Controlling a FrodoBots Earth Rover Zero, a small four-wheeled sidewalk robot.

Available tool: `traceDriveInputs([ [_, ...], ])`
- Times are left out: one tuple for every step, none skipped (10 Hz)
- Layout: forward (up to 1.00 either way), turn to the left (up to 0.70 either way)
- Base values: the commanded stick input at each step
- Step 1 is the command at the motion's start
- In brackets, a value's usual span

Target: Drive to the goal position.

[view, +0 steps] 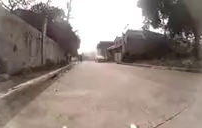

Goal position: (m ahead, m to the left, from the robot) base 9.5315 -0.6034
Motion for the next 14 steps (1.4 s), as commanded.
traceDriveInputs([
  [0.70,0.01],
  [0.70,0.01],
  [0.70,0.01],
  [0.70,0.01],
  [0.70,0.01],
  [0.70,0.01],
  [0.70,0.01],
  [0.70,0.01],
  [0.70,0.01],
  [0.70,0.01],
  [0.70,0.01],
  [0.70,0.01],
  [0.70,0.01],
  [0.70,0.01],
])
